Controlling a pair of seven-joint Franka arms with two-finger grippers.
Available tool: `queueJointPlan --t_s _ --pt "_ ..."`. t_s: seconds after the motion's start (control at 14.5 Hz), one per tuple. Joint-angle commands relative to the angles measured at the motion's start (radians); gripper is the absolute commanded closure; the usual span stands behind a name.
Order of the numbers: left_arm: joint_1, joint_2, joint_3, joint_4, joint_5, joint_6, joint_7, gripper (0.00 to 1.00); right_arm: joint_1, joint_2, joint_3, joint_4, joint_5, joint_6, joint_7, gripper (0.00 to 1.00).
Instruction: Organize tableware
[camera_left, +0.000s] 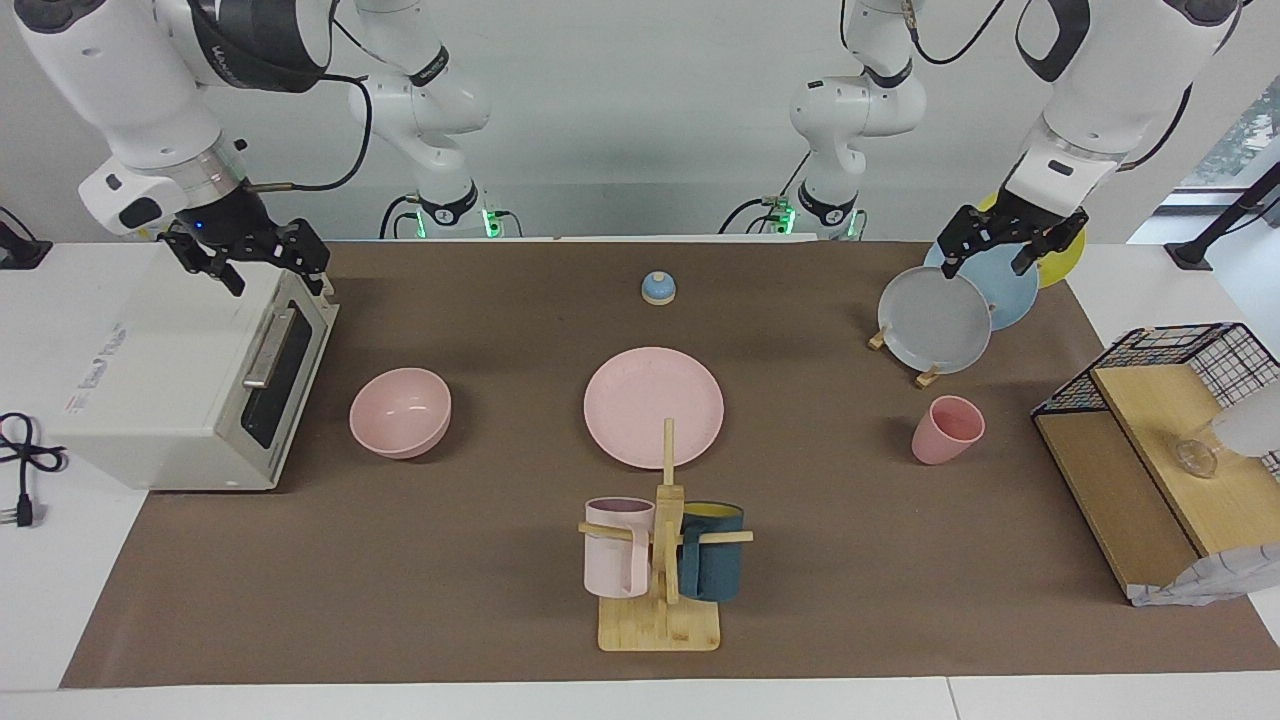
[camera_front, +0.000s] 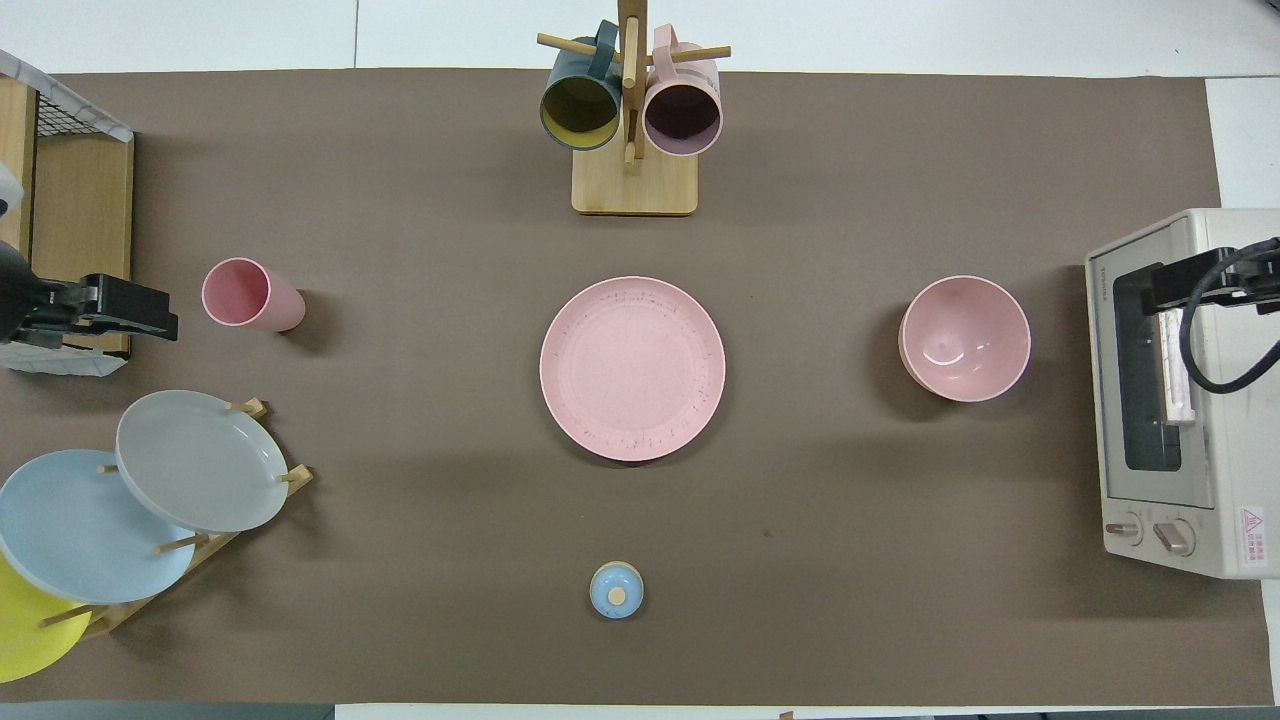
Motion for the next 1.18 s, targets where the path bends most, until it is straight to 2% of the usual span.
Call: queueJointPlan --t_s 0.0,0.14,0.48,0.69,0.97,1.11 --pt "0.003 -0.013 -0.001 -0.007 0.009 -0.011 -0.011 0.0 -0.006 -0.002 0.008 -0.015 0.029 0.01 0.013 0.0" --pt "0.003 -0.013 -0.001 -0.007 0.009 -0.011 -0.011 0.0 -0.008 -0.005 0.04 -0.015 0.029 0.0 0.031 0.0" --pt "0.003 -0.013 -0.001 -0.007 0.009 -0.011 -0.011 0.0 -0.003 -0.023 0.047 -0.033 0.035 -0.019 0.005 0.0" --pt "0.003 -0.013 -0.001 -0.007 0.009 -0.011 -0.011 0.0 0.098 -0.024 0.058 -0.128 0.056 0.16 0.032 0.0" --pt "0.003 -0.015 -0.001 -0.007 0.009 -0.011 -0.011 0.0 0.216 0.094 0.057 -0.281 0.038 0.457 0.148 0.0" --pt "0.003 -0.015 -0.001 -0.007 0.009 -0.011 -0.011 0.0 0.215 0.114 0.057 -0.398 0.027 0.616 0.148 0.0"
